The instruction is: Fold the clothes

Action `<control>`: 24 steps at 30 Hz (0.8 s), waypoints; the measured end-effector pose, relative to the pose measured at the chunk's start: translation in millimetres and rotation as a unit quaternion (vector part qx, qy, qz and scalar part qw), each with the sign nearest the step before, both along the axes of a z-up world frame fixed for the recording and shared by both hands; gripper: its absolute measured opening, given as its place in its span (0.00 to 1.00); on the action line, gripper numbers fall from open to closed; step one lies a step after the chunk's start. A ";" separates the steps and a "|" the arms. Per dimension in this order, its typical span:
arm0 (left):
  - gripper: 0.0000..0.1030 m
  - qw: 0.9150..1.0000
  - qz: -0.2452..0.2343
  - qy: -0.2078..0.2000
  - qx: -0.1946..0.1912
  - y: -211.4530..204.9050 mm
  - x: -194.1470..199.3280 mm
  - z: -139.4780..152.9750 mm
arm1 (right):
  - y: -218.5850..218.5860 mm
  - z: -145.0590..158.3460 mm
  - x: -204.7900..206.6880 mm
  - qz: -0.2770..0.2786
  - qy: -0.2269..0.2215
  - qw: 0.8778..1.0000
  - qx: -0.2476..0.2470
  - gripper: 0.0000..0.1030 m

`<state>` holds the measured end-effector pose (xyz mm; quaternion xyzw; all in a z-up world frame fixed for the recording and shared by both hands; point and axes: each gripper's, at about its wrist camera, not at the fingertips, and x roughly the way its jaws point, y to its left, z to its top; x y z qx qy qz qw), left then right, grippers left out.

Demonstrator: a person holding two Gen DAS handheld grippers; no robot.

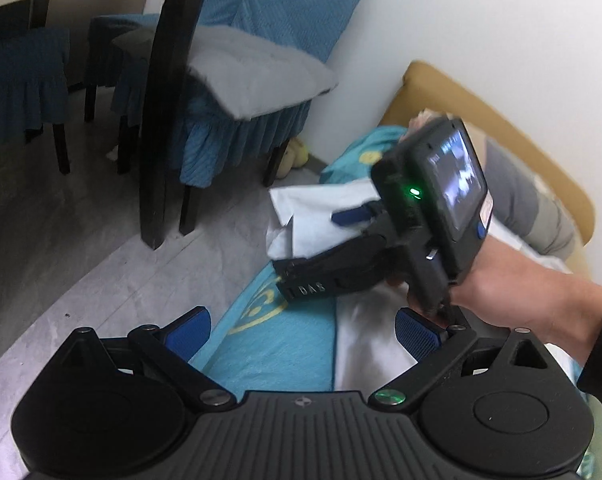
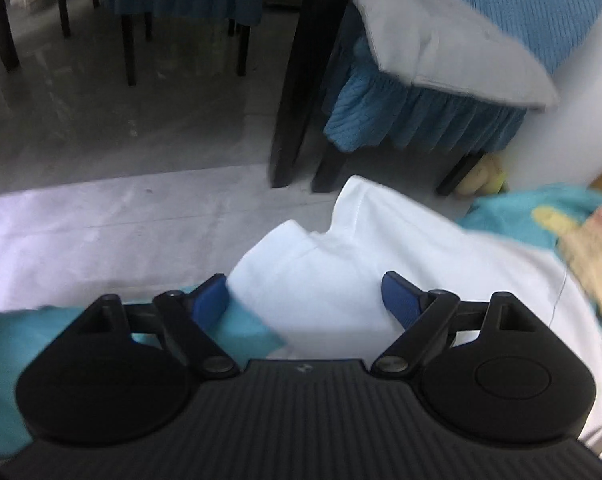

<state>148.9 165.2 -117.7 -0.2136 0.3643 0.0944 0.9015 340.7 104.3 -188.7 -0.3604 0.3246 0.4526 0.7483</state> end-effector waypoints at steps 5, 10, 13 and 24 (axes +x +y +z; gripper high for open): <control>0.95 1.000 0.021 0.022 -0.001 4.9 9.9 -8.7 | 8.4 -11.4 -10.3 -0.027 -0.061 0.998 0.003 0.48; 0.95 0.999 0.045 -0.015 0.002 10.8 0.4 2.4 | -9.9 9.1 -5.5 -0.087 -0.084 0.991 0.049 0.06; 0.95 0.998 0.042 -0.044 -0.006 9.6 -8.0 11.4 | -38.0 43.2 -9.5 -0.127 -0.124 0.979 0.102 0.05; 0.96 0.987 -0.127 -0.083 0.058 -79.6 -33.7 29.0 | -233.7 111.3 -22.2 -0.426 -0.281 0.809 0.293 0.04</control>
